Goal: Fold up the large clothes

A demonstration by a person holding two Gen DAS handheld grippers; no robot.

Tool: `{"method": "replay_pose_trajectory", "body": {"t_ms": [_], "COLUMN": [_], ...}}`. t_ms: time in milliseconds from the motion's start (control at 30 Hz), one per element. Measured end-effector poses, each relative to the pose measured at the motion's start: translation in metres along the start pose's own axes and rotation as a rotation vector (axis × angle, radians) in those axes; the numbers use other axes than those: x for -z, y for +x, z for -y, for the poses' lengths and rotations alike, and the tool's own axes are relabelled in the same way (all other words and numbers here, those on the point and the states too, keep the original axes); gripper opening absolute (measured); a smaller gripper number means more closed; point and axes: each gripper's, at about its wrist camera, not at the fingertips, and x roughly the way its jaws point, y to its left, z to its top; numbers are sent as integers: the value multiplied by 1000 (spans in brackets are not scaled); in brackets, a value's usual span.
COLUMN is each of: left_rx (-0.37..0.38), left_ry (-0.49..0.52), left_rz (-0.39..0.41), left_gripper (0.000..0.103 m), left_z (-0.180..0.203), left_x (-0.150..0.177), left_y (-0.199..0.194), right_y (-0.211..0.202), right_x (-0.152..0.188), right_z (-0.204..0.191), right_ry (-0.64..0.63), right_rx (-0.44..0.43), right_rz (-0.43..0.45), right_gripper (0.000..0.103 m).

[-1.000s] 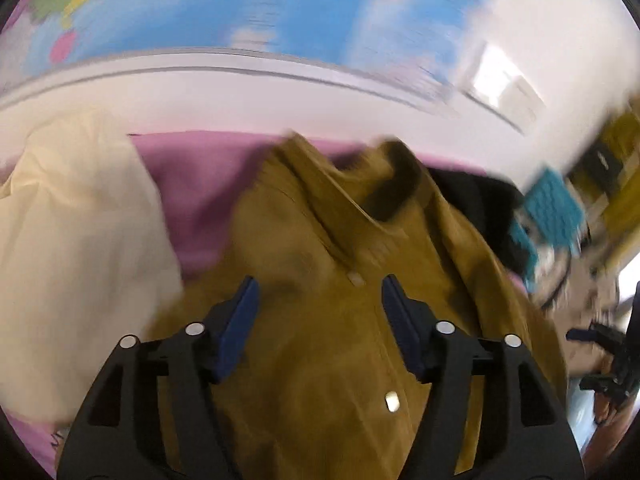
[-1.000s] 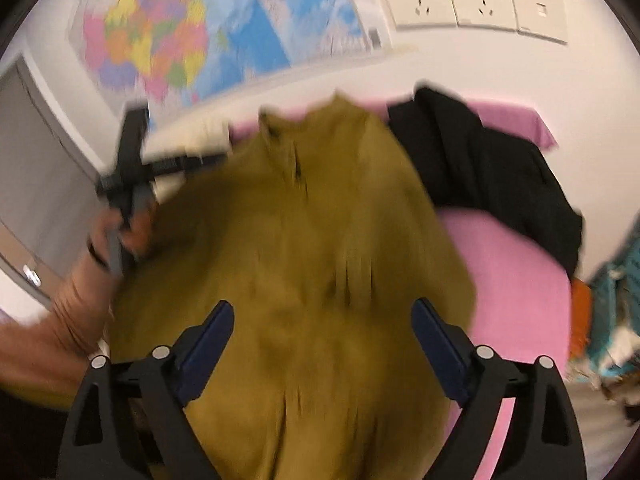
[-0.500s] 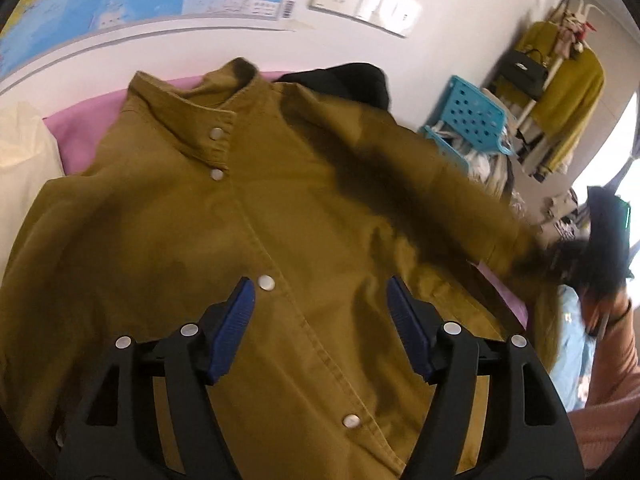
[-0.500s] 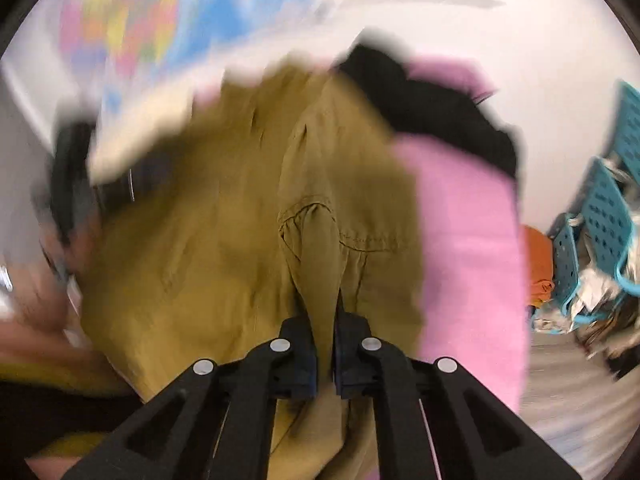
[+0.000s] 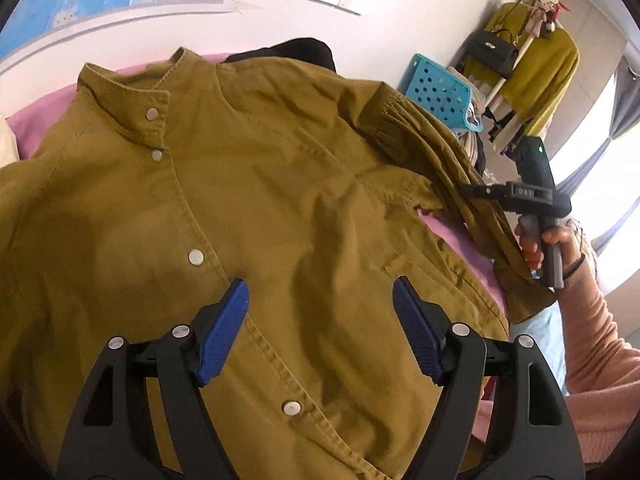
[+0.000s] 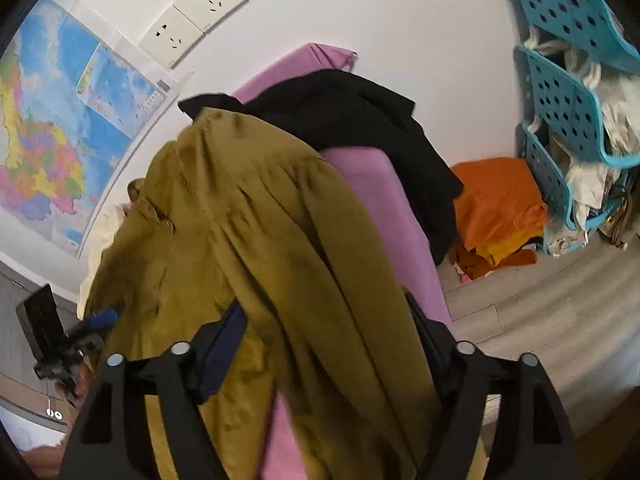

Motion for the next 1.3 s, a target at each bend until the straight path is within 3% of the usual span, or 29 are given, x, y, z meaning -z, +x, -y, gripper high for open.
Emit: {"method": "replay_pose_trajectory", "body": {"t_ms": [67,167,233,267,300,367,500,600,733,833,867,1000,1067,1167,1300], "left_rx": [-3,6,5,9,15,30,63,86,107,95,89,86,84,162,162], "left_ry": [-2,-8,-9,-9,-10,-10,12,31,35,38,36,-10,-32,-52,12], "left_rz": [-4,-11,-17,-19,-20,-13,23,75,148,185,192,182,162,121,31], "left_gripper": [75,76,76,76,76,76,76,76,80,82,82,84,84,85,88], "left_z": [-1,-3,-3,-3,-2,0,7,10,5,-3,-7,-23,-28,-27,-11], "left_x": [2,5,5,4,3,0,-5,-10,-10,-5,-3,8,15,22,29], "left_y": [0,1,4,6,7,7,-6,-26,-58,-78,-82,-92,-89,-81,-52], "right_y": [-11,-22,-22,-23,-25,-43,-87,-96,-62,-7,12,69,87,97,79], "right_x": [12,28,38,39,39,35,16,0,-22,-26,-28,-21,-19,-19,-19], "right_z": [6,1,-5,-6,-6,-19,-90,-147,-213,-243,-251,-269,-268,-258,-243], "right_ry": [-16,-85,-153,-160,-149,-152,-268,-359,-442,-489,-486,-462,-458,-419,-429], "right_rx": [-14,76,129,131,121,43,-165,-242,-268,-286,-298,-269,-225,-241,-235], "right_rz": [19,20,-35,-56,-70,-61,-17,-19,-72,-165,-201,-274,-272,-291,-245], "right_gripper": [88,91,62,26,11,9,9,11,16,18,22,68,70,70,70]}}
